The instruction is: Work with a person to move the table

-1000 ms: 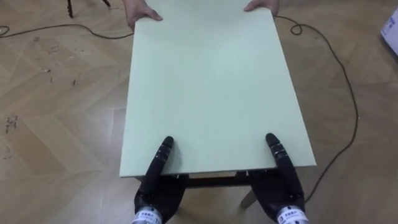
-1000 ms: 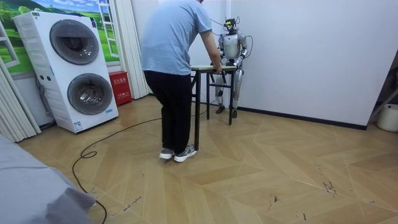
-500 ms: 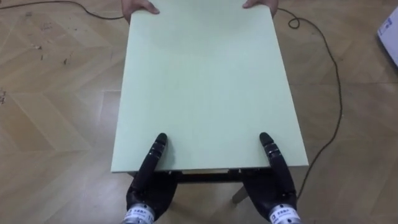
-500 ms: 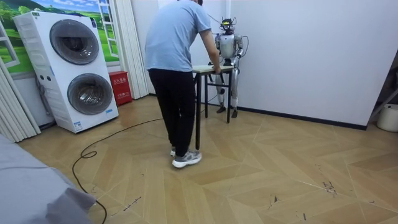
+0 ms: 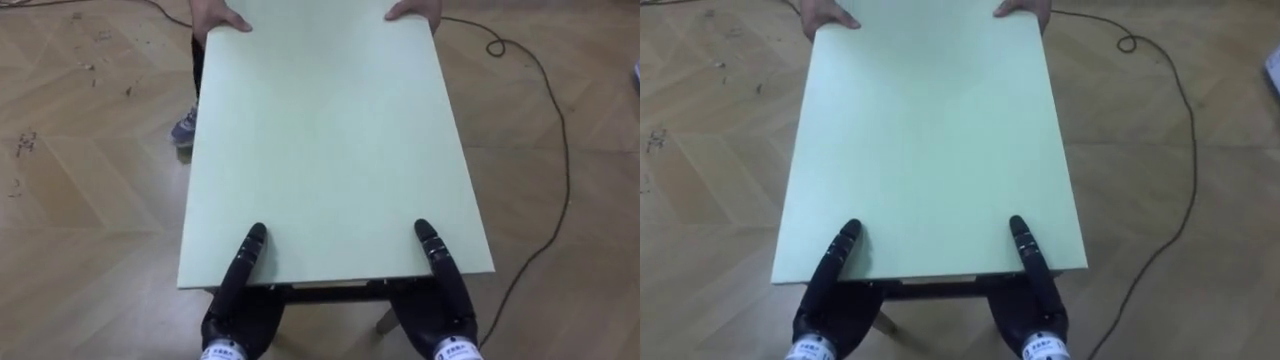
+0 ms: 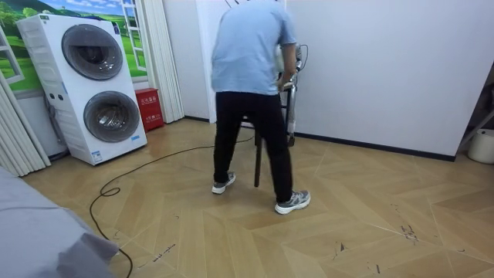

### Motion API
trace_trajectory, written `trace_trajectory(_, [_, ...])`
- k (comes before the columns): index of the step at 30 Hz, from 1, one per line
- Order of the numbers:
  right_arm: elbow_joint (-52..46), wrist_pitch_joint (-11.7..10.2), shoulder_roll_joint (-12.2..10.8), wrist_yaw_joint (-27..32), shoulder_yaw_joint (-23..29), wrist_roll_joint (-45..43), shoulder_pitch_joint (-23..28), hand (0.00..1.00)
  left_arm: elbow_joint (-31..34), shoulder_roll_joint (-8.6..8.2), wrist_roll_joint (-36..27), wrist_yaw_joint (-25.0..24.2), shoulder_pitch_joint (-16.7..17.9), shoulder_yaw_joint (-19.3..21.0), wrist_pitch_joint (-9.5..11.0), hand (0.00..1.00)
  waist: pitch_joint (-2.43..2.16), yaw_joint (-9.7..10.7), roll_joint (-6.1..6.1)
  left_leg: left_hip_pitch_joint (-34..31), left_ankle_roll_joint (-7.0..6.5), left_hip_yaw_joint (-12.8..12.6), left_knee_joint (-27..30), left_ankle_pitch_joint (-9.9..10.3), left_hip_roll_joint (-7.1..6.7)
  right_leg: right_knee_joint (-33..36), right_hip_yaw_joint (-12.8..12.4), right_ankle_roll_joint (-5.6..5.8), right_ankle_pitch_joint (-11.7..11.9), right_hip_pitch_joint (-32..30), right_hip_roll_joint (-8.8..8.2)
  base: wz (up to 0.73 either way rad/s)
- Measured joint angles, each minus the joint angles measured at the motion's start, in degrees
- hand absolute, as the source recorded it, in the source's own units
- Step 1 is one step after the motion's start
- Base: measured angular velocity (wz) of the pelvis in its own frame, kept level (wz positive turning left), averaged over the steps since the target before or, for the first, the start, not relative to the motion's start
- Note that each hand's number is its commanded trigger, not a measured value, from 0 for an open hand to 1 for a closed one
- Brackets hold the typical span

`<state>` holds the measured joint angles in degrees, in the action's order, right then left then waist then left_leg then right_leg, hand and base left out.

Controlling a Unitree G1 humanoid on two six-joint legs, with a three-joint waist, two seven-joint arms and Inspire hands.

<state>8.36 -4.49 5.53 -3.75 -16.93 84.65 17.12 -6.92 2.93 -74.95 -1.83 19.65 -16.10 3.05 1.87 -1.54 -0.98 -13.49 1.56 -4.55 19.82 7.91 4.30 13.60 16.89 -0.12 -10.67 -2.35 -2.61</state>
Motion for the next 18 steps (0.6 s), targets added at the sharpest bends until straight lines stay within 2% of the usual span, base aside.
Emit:
trace_trajectory(2, [-0.1,-0.5,1.0,0.0,0.1,0.1,-0.2,1.00,0.0,-0.19,-0.5,0.0,0.0,-0.6,0.0,1.00,-0.02,-0.4,0.50,0.0,-0.10,0.2,0.0,-0.3,-0.09,-0.1,0.6,-0.02,0.0,0.5,-0.05,0.27])
trace_trajectory(4, [-0.8,-0.8,2.2,0.0,0.2,0.0,-0.4,1.00,0.0,-0.32,-2.0,0.0,0.1,-1.7,0.6,1.00,-0.15,-0.4,2.04,0.1,-0.46,0.1,-0.5,-1.2,-0.65,-1.5,1.9,0.15,-0.2,1.8,-0.40,0.42])
trace_trajectory(6, [-0.9,-0.8,2.5,0.0,0.2,0.0,-0.3,1.00,0.0,-0.40,-2.0,0.0,0.1,-2.0,1.1,1.00,-0.18,-0.2,2.51,0.2,-0.81,0.0,-1.3,-2.0,-1.12,-1.9,3.6,0.42,-0.5,2.0,-0.93,0.54])
trace_trajectory(9, [-1.3,-0.7,2.1,0.1,0.2,-1.0,-0.5,1.00,0.6,-0.32,-2.0,0.0,0.4,-2.1,1.9,1.00,-0.20,-0.3,2.57,0.2,-1.27,0.0,-2.6,-3.3,-2.03,-1.9,4.8,0.70,-0.9,2.5,-1.51,0.45])
trace_trajectory(12, [-2.2,-0.7,1.4,1.3,0.0,-1.9,-0.5,1.00,0.6,-0.18,-2.4,0.0,0.5,-2.1,2.8,1.00,-0.19,-0.9,2.56,0.2,-1.59,0.0,-2.7,-3.5,-2.67,-1.8,5.5,1.05,-1.1,3.3,-1.93,0.40])
trace_trajectory(15, [-2.3,-0.7,1.6,1.8,-0.2,-2.2,-0.7,1.00,0.6,-0.04,-3.3,0.1,0.8,-2.7,3.6,1.00,-0.14,-1.6,2.48,0.1,-2.03,0.0,-2.9,-3.6,-3.75,-0.4,7.0,1.83,-2.2,3.3,-3.29,0.30])
trace_trajectory(18, [-2.3,-0.7,1.7,1.8,-0.1,-2.5,-0.9,1.00,0.6,-0.20,-3.3,0.1,0.9,-3.3,4.5,1.00,-0.13,-1.5,2.31,-1.0,-3.08,0.1,-2.9,-4.1,-5.01,0.2,6.7,2.53,-3.0,3.5,-3.96,0.53])
